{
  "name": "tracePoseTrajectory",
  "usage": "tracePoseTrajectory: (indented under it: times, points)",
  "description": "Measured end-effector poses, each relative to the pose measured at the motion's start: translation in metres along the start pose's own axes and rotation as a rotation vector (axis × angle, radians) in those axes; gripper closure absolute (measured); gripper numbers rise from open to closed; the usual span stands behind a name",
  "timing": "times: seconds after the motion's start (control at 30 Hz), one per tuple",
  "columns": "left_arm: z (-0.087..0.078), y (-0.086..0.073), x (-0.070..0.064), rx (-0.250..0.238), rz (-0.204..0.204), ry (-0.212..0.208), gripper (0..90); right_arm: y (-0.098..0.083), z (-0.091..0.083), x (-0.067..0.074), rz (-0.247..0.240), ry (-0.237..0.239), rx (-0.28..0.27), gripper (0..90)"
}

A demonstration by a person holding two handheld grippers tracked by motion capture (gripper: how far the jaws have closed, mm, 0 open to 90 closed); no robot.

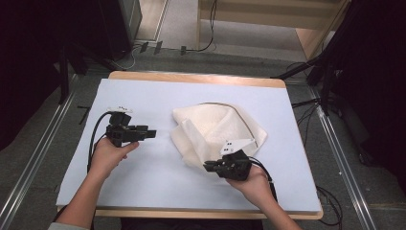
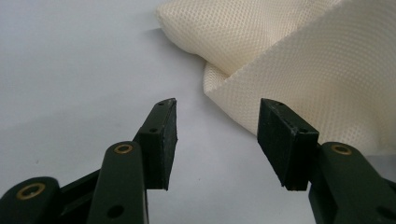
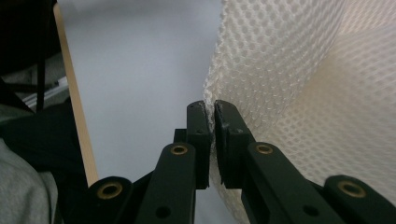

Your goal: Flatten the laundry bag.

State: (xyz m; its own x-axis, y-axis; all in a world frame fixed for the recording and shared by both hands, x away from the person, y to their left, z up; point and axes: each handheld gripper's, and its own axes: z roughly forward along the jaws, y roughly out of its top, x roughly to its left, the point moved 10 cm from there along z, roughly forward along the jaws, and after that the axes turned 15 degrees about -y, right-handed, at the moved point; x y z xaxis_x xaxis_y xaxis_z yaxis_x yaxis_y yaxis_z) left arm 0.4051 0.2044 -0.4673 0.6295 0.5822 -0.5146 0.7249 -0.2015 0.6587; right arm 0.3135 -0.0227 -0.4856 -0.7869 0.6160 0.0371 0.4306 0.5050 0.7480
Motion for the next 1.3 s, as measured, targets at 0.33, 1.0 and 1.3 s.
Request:
tracePoseTrajectory:
  times: [0.33, 1.0, 1.3]
  points:
    - [0.009, 0.009, -0.008, 0.010, 0.037, -0.018, 48.5, -0.033, 0.038, 0.011, -0.020, 0.024, 0.108, 85.6]
    - [0.008, 0.012, -0.010, 0.020, 0.063, -0.012, 48.1, 0.006, -0.041, -0.015, 0.072, 0.027, -0.071, 75.7]
    - [-0.001, 0.033, -0.045, 0.025, 0.072, -0.066, 50.3, 0.009, -0.031, -0.051, 0.085, -0.113, -0.060, 75.2]
